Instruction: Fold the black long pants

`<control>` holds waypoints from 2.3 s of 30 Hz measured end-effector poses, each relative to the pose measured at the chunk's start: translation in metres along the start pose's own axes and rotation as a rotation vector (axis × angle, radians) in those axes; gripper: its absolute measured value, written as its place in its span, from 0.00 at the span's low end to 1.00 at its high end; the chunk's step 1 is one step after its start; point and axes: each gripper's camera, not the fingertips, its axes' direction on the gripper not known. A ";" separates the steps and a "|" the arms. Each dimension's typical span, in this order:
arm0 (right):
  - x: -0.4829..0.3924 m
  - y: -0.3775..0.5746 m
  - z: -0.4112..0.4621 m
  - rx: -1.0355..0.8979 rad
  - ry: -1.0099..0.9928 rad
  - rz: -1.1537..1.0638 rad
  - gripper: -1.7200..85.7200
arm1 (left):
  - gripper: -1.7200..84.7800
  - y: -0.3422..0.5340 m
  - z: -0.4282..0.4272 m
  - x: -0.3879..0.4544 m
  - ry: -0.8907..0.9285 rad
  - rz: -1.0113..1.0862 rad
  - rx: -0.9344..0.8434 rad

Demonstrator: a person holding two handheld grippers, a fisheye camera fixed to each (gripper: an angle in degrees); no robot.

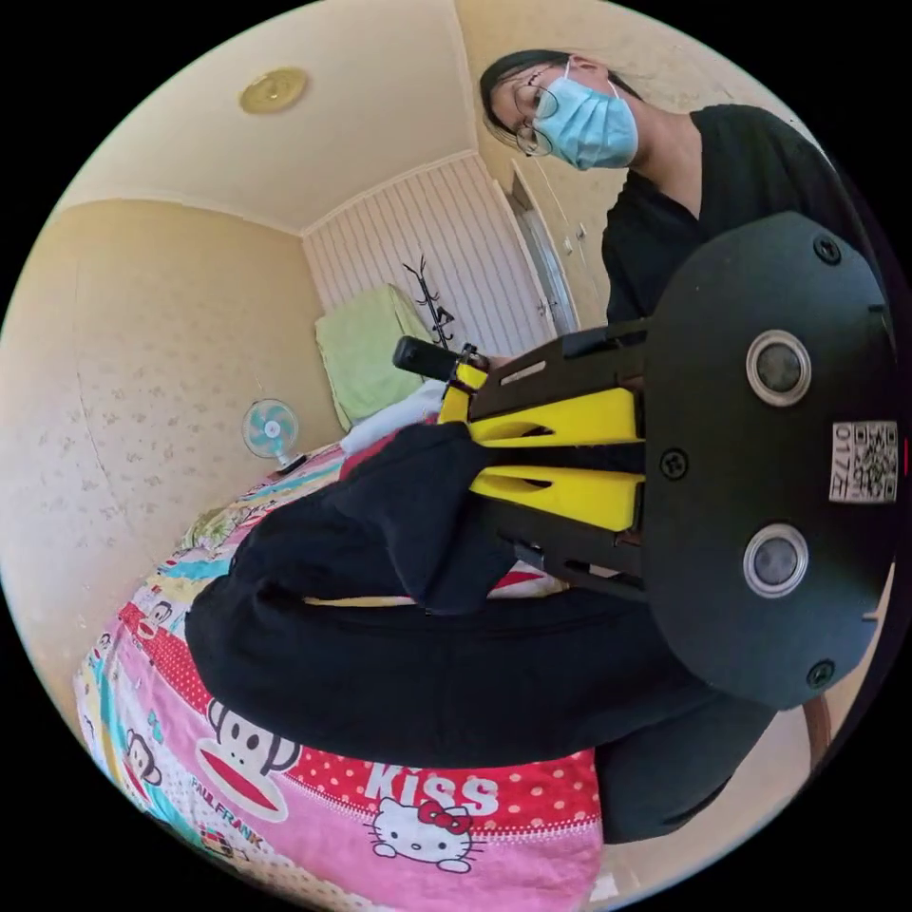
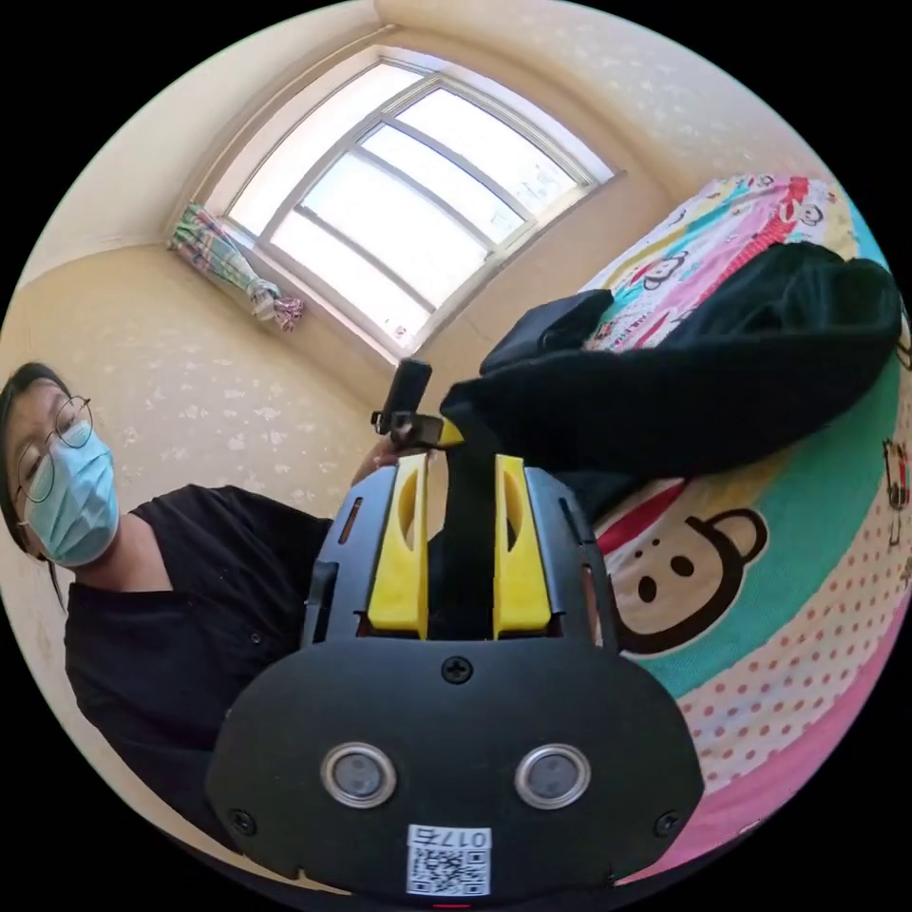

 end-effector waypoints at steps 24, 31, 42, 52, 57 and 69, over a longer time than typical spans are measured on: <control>0.089 0.114 0.100 0.004 -0.493 0.155 0.03 | 0.22 0.056 -0.062 0.023 -0.248 -0.198 -0.140; 0.067 0.074 0.136 -0.254 -0.345 0.028 0.04 | 0.08 0.058 -0.049 0.032 -0.125 -0.136 -0.283; 0.171 -0.032 -0.162 0.329 0.314 0.260 0.19 | 0.06 0.088 -0.099 0.143 0.069 0.216 -0.527; 0.380 -0.020 -0.217 0.569 0.436 0.768 0.18 | 0.06 0.087 -0.174 0.089 0.288 0.083 -0.303; 0.420 -0.013 -0.231 0.927 -0.171 0.554 0.08 | 0.06 0.080 -0.206 0.049 0.415 -0.011 -0.211; 0.386 -0.293 -0.002 0.344 -0.020 0.355 0.12 | 0.06 0.125 -0.210 -0.042 0.533 -0.440 -0.001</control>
